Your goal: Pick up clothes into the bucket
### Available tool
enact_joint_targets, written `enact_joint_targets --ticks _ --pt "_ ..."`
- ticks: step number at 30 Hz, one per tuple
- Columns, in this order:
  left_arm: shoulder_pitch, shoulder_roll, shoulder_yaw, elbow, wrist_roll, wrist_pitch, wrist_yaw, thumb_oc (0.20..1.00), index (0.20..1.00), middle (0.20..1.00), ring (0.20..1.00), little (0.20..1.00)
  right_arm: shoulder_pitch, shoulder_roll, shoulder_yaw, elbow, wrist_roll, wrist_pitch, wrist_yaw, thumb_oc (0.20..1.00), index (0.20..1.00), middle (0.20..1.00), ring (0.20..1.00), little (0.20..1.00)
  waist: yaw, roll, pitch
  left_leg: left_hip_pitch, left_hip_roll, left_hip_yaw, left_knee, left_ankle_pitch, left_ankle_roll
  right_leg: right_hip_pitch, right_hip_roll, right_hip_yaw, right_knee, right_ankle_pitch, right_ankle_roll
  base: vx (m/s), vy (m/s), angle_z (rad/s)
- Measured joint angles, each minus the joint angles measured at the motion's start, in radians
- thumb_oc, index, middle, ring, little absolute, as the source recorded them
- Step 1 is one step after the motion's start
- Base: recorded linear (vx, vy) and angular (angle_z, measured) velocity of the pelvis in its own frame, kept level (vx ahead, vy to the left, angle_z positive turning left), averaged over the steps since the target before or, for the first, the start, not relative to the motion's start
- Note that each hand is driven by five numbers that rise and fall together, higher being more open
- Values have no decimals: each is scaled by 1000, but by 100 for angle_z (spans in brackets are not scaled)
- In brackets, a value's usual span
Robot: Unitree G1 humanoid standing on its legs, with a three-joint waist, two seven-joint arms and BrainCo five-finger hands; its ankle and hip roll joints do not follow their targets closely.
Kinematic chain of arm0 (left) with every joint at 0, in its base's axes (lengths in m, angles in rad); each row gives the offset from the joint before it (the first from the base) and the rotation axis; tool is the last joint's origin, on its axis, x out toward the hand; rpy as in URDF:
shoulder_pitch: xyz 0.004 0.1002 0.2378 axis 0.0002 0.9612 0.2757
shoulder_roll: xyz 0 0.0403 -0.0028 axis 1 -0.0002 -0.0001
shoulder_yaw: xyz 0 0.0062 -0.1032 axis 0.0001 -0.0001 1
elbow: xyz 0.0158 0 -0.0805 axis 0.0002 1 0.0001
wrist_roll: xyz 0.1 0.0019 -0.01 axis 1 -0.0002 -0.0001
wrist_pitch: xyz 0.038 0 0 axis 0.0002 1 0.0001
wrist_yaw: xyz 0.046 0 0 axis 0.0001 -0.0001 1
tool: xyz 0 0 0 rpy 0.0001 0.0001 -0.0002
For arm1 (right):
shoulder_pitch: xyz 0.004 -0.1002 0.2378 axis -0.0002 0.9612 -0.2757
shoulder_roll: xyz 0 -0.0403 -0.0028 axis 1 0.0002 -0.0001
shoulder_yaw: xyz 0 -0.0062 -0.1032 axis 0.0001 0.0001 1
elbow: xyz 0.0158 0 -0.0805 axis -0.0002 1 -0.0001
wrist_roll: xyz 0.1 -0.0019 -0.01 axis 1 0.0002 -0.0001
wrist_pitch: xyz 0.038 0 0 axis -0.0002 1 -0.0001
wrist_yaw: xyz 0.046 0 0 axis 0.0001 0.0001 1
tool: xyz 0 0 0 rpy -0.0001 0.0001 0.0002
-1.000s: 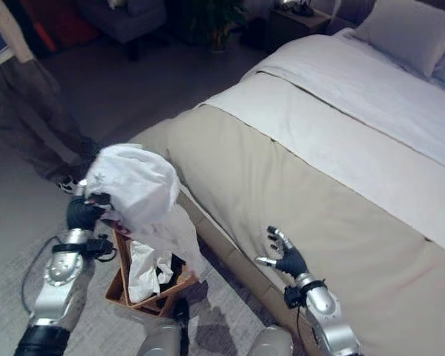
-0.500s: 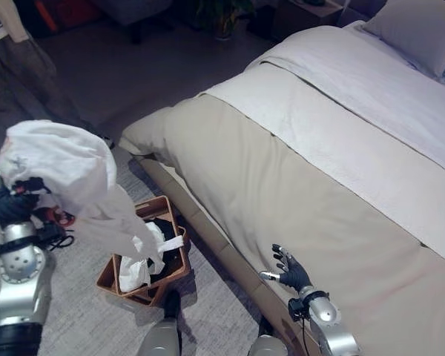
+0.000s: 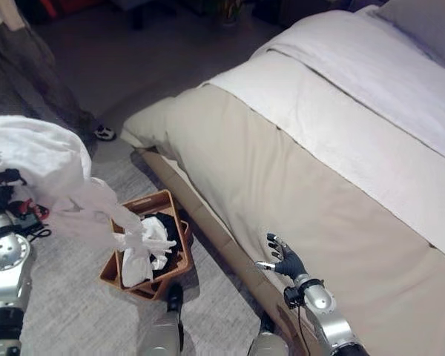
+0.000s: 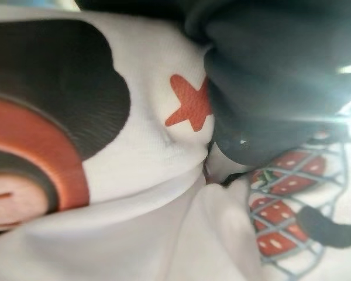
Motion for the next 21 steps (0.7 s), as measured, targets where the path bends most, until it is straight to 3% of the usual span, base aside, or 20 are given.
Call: enact_joint_targets --ticks 4,9,11,13,16,21 --pt "-76 -31 -58 24 -23 -8 10 200 200 200 200 200 -57 -27 4 -17 -2 -11 -13 1000 1000 1000 1000 1000 0 -4 115 -116 -6 -21 92 -19 -20 -147 -47 12 199 -77 -5 -116 24 18" --pt "-148 -56 -70 56 -48 -11 39 200 200 200 200 200 -154 -30 23 -13 -48 -28 -56 1000 1000 1000 1000 1000 -10 -23 208 -279 -13 -22 167 -27 -1 -341 -73 48 337 -104 -24 -121 24 0" --pt "-201 -50 -79 103 -61 -8 77 200 200 200 200 200 -181 -23 42 -10 -63 -40 -87 1000 1000 1000 1000 1000 -25 -34 218 -379 -12 -31 193 -23 5 -458 -75 65 397 -118 -30 -59 4 1" --pt "-230 -44 -94 127 -72 -8 98 200 200 200 200 200 -182 -17 48 2 -62 -41 -98 1000 1000 1000 1000 1000 -25 -42 223 -415 -10 -35 207 -19 10 -498 -75 69 421 -122 -37 43 -14 -2" --pt "-257 -10 -109 188 -79 -10 140 200 200 200 200 200 -174 -7 69 -3 -52 -62 -118 1000 1000 1000 1000 1000 -59 -70 224 -457 -5 -33 223 -14 20 -555 -67 86 448 -131 -37 -38 0 -7" --pt "-376 54 -143 301 -79 7 164 200 200 200 200 200 -178 -6 82 -30 -15 -82 -136 1000 1000 1000 1000 1000 -102 -75 225 -559 14 -39 249 -15 19 -655 -44 95 467 -127 -41 -16 0 -11"
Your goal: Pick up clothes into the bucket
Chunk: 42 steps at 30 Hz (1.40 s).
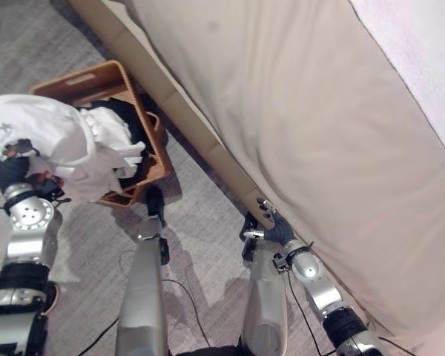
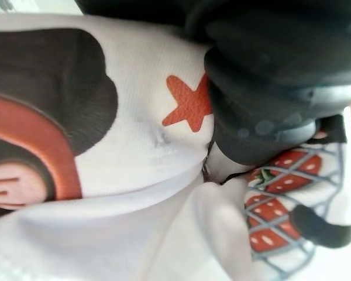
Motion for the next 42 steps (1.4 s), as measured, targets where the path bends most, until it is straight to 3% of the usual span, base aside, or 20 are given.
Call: enact_joint_targets --ticks 11,29,30,31,42 --pt "-258 125 -118 294 -81 17 -1 200 200 200 200 200 -23 -9 45 -45 46 -41 -16 1000 1000 1000 1000 1000 -59 -7 -4 -101 14 0 43 -3 -10 -99 8 6 27 0 -9 -7 13 -3" --pt "-253 149 -114 464 -97 56 -28 200 200 200 200 200 -19 -33 53 -89 85 -64 -14 1000 1000 1000 1000 1000 -85 -15 -9 -172 29 -9 73 -12 -13 -157 24 10 23 10 -15 -3 4 -1" --pt "-244 149 -114 466 -97 59 -31 570 570 570 570 570 -18 -35 52 -90 85 -64 -13 1000 1000 1000 1000 1000 -87 -15 -9 -172 29 -8 73 -12 -13 -157 25 11 19 12 -15 -6 27 -5" --pt "-242 148 -115 466 -97 62 -34 1000 1000 1000 1000 1000 -18 -39 52 -91 85 -65 -13 1000 1000 1000 1000 1000 -86 -15 -10 -172 30 -7 73 -12 -13 -157 27 12 16 14 -14 -4 31 -7" --pt "-234 132 -119 393 -94 76 -71 1000 1000 1000 1000 1000 -18 -69 33 -111 85 -65 -7 1000 1000 1000 1000 1000 -84 -15 -10 -165 34 -3 76 -9 -16 -155 38 20 13 20 -18 -4 8 -2"
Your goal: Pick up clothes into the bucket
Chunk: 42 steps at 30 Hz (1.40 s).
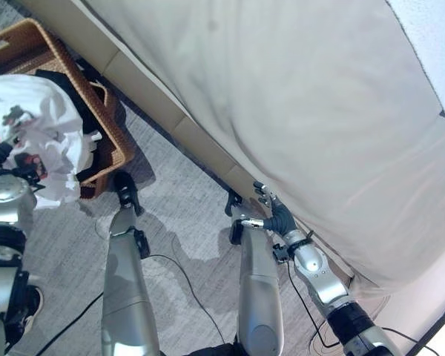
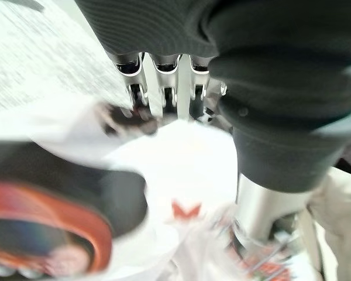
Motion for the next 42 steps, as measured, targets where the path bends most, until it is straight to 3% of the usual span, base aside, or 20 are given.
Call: enact_joint_targets --ticks 9,15,17,18,23,27,35,42 --pt "26 -6 0 -25 15 0 0 1000 1000 1000 1000 1000 2 0 0 8 0 0 1 1000 1000 1000 1000 1000 7 0 0 71 -1 7 -28 -3 4 59 1 5 -20 1 -1 0 0 0" --pt "102 -71 36 -102 18 0 4 1000 1000 1000 1000 1000 6 3 0 19 -1 0 -1 1000 1000 1000 1000 1000 31 -1 -1 120 -2 11 -54 -2 4 108 2 3 -45 6 3 0 0 0" --pt "159 -111 75 -180 17 -3 24 1000 1000 1000 1000 1000 11 7 0 31 -1 1 -3 1000 1000 1000 1000 1000 44 -1 -1 150 -5 14 -63 1 2 135 0 3 -54 8 5 -26 -8 0" --pt "225 -171 139 -331 19 -24 50 1000 1000 1000 1000 1000 25 9 -3 35 -1 1 -8 1000 1000 1000 1000 1000 59 -1 -1 176 -4 21 -79 1 1 159 1 3 -65 8 5 -61 -12 0" --pt "394 -320 229 -661 18 -137 121 1000 1000 1000 1000 1000 51 60 -33 73 -2 2 -10 1000 1000 1000 1000 1000 119 -12 -8 309 -6 36 -128 5 6 269 -3 -1 -82 -2 9 14 -20 1" --pt "447 -360 236 -755 18 -182 117 1000 1000 1000 1000 1000 59 69 -54 95 -3 7 -9 1000 1000 1000 1000 1000 139 -20 -13 381 -9 35 -154 5 8 341 -6 -11 -99 -8 10 21 4 5" --pt "518 -370 230 -918 -26 -232 -51 1000 1000 1000 1000 1000 94 87 -138 125 -1 33 1 1000 1000 1000 1000 1000 169 -20 -26 611 -24 70 -254 3 9 580 -13 -14 -265 40 35 64 19 -4" --pt "595 -369 116 -981 -152 -237 -267 1000 1000 1000 1000 1000 165 136 -191 162 44 50 30 1000 1000 1000 1000 1000 163 10 -145 748 -51 124 -322 11 11 737 -18 -5 -436 128 47 90 24 -12"
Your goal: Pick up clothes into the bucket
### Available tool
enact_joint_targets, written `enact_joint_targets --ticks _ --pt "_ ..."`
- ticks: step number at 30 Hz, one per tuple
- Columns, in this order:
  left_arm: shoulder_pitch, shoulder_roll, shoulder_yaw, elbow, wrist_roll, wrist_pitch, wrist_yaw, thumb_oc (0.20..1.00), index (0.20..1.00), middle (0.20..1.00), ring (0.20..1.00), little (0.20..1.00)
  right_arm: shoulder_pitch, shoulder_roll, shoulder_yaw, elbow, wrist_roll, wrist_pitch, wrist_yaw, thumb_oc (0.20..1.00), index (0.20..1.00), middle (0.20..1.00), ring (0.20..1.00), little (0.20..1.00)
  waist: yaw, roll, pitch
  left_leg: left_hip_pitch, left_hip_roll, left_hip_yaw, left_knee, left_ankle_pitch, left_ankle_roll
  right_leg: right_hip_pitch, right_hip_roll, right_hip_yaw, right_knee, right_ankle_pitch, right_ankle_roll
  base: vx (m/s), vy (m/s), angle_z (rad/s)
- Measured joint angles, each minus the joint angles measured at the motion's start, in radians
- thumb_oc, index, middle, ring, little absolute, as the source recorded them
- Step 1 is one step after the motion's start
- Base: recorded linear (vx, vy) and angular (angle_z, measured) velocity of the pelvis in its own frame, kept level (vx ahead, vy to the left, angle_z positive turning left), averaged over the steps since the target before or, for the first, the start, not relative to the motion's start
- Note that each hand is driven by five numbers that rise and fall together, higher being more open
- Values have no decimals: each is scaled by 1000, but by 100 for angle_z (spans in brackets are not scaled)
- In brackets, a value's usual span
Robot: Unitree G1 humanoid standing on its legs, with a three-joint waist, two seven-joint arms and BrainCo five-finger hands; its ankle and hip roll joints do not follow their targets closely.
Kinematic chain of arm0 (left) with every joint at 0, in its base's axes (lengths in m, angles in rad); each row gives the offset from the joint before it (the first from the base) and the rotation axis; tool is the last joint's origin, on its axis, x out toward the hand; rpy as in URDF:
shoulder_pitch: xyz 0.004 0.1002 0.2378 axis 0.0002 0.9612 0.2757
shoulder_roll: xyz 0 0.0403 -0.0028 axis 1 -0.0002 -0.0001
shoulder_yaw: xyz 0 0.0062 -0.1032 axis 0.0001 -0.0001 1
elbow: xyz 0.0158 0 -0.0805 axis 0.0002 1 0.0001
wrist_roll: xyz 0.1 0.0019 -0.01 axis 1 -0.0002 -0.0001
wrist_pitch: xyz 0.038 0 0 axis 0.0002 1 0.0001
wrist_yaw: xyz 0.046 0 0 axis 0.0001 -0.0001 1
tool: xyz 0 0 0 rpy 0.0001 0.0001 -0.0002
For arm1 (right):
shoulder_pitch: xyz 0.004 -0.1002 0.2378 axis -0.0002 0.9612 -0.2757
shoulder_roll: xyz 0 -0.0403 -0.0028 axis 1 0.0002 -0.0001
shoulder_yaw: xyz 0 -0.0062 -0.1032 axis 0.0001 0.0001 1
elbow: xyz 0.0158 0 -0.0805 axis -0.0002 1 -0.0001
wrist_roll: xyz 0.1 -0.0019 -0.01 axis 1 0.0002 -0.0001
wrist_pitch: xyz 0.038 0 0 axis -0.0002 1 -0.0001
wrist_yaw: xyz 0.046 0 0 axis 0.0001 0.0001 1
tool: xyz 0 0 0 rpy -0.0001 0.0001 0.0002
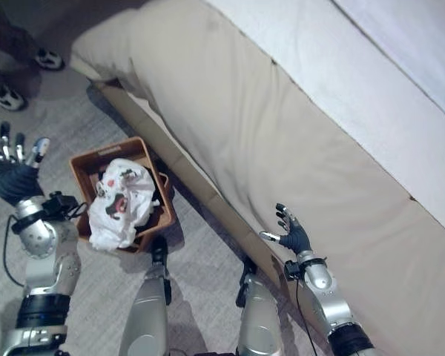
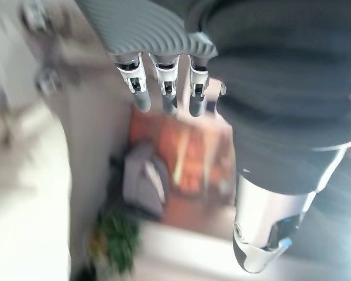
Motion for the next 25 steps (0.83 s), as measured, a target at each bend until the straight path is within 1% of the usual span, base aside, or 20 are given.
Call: enact_joint_targets --ticks 1,2,3,4,5,6,7,8,9,10,11,12,13,15,19,21,25 --pt "30 8 -17 -1 -6 12 -49 1000 1000 1000 1000 1000 2 21 -15 5 29 2 5 1000 1000 1000 1000 1000 -2 6 -15 35 -3 15 -4 -8 -2 30 2 9 -16 3 2 108 28 -32" --pt "63 2 -42 -1 -6 24 -87 1000 1000 1000 1000 1000 11 24 -16 4 44 2 11 1000 1000 1000 1000 1000 0 18 -52 52 -1 24 -12 -11 -6 43 4 18 -28 4 2 106 20 -25" --pt "72 -6 -61 2 -8 32 -109 1000 1000 1000 1000 1000 17 22 -19 2 56 2 12 1000 1000 1000 1000 1000 -22 26 -76 58 0 25 -19 -16 -12 48 6 17 -34 3 2 107 19 -25" --pt "90 -6 -92 18 -11 44 -148 1000 1000 1000 1000 1000 10 33 -30 -1 75 11 18 1000 1000 1000 1000 1000 -30 32 -82 111 3 46 -46 -15 -11 71 10 32 -36 4 3 113 7 -39" --pt "116 -7 -124 37 -18 66 -180 1000 1000 1000 1000 1000 12 43 -34 -1 93 11 25 1000 1000 1000 1000 1000 -28 39 -107 145 7 67 -56 -15 -10 88 14 52 -42 4 3 75 2 -44" --pt "129 -15 -143 43 -22 75 -201 1000 1000 1000 1000 1000 19 44 -38 -2 99 11 30 1000 1000 1000 1000 1000 -42 43 -136 148 10 73 -61 -24 -20 88 18 56 -50 3 2 152 -13 -45" --pt "146 -38 -168 61 -29 86 -228 1000 1000 1000 1000 1000 26 58 -56 -2 113 11 30 1000 1000 1000 1000 1000 -55 49 -172 171 13 84 -84 -26 -16 98 25 69 -63 3 3 76 -14 -35" --pt "164 -54 -205 81 -30 104 -252 1000 1000 1000 1000 1000 40 69 -65 -2 136 11 30 1000 1000 1000 1000 1000 -81 52 -189 217 19 103 -110 -26 -16 122 33 79 -77 4 3 106 -30 -39" --pt "177 -59 -227 91 -30 111 -266 1000 1000 1000 1000 1000 50 71 -65 0 144 11 29 1000 1000 1000 1000 1000 -81 56 -203 234 21 107 -120 -25 -15 134 37 86 -85 4 3 103 -31 -40" --pt "188 -74 -258 104 -31 130 -289 1000 1000 1000 1000 1000 74 70 -75 -1 155 11 28 1000 1000 1000 1000 1000 -109 60 -228 254 27 120 -131 -28 -19 137 44 96 -94 3 3 128 -45 -35" --pt "199 -81 -274 113 -36 133 -300 1000 1000 1000 1000 1000 90 85 -92 0 168 12 26 1000 1000 1000 1000 1000 -111 64 -242 271 32 132 -147 -27 -17 140 50 105 -99 4 2 122 -40 -51" --pt "225 -84 -299 127 -35 148 -317 1000 1000 1000 1000 1000 112 104 -104 0 181 12 23 1000 1000 1000 1000 1000 -116 68 -251 317 37 154 -166 -22 -21 161 60 128 -105 6 1 66 -40 -49" --pt "236 -84 -316 142 -35 157 -325 1000 1000 1000 1000 1000 129 105 -103 0 183 12 22 1000 1000 1000 1000 1000 -117 72 -259 338 39 163 -172 -22 -21 173 64 139 -108 6 1 52 -33 -48" --pt "258 -102 -351 188 -27 175 -347 1000 1000 1000 1000 1000 187 102 -107 2 181 12 6 1000 1000 1000 1000 1000 -143 85 -299 366 44 174 -198 -22 -21 190 74 145 -129 6 1 40 -29 -21" --pt "301 -103 -378 228 0 199 -359 1000 1000 1000 1000 1000 232 102 -107 3 122 12 -30 1000 1000 1000 1000 1000 -170 91 -308 387 53 198 -200 -22 -21 200 85 166 -141 13 0 16 -22 -18" --pt "330 -103 -392 233 13 204 -363 1000 1000 1000 1000 1000 242 105 -107 4 93 11 -47 1000 1000 1000 1000 1000 -169 92 -309 403 58 215 -200 -23 -21 205 92 182 -147 17 1 27 -29 -21" --pt "335 -107 -409 261 14 212 -365 1000 1000 1000 1000 1000 253 112 -104 13 91 11 -65 1000 1000 1000 1000 1000 -168 97 -327 406 61 220 -200 -26 -17 206 95 189 -150 20 2 10 -8 -4"
